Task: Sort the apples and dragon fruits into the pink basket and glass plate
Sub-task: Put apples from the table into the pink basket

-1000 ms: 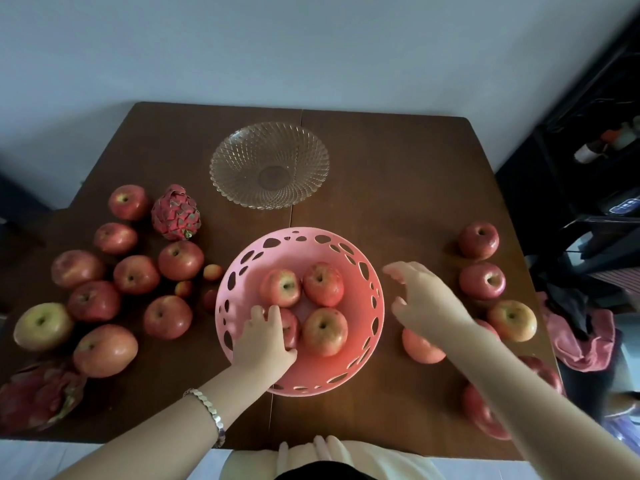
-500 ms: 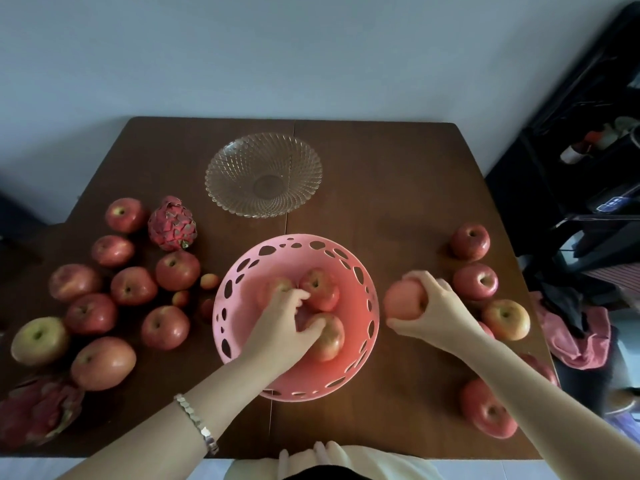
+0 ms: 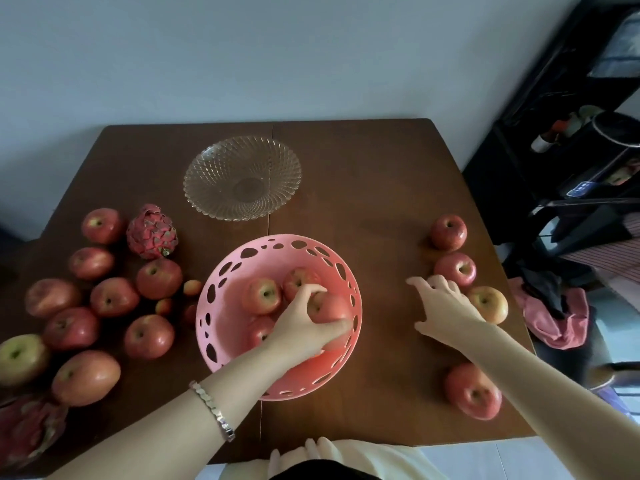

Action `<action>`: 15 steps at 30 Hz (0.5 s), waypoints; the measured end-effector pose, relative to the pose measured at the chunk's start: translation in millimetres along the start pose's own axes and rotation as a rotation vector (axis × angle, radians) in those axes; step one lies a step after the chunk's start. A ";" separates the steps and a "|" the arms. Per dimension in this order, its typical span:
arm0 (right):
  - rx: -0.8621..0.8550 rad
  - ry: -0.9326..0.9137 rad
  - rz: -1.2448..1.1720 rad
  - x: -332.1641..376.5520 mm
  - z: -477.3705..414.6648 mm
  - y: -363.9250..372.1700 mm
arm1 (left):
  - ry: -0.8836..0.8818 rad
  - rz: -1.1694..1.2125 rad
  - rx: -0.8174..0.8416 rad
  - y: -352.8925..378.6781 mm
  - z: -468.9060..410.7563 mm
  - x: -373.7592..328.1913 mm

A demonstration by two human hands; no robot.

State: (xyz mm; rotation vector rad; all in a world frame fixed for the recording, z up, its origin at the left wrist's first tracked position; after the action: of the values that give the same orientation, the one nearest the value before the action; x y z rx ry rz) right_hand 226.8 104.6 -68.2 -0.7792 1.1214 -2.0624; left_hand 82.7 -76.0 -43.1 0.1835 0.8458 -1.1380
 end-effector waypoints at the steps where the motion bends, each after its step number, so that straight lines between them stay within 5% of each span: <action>1: 0.051 0.099 0.096 -9.5 -1.6 10.0 | 0.057 -0.116 -0.047 0.0 0.6 1.0; 4: 0.176 0.245 0.240 -24.2 -5.6 39.9 | 0.180 -0.263 -0.161 -1.2 1.1 6.4; 8: 0.128 0.252 0.263 -29.9 -7.7 47.0 | 0.304 -0.333 -0.256 -12.7 2.5 16.4; 15: -0.152 0.056 -0.200 17.8 -7.2 0.6 | 0.198 -0.473 -0.474 -65.7 -6.3 54.8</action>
State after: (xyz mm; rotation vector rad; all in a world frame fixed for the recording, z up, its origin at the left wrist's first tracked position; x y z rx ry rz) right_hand 210.7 94.0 -68.7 -0.9468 1.2888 -2.1926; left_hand 32.0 -141.3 -66.1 -0.3181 1.3573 -1.3303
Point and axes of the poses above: each hand's wrist, its own z-axis away from the middle knuckle, its own y-axis out of the palm, x = y × z, the point moved 1 cm from there along -z, towards the middle knuckle, and after that the axes turned 11 degrees about -y, right-handed, at the moved point
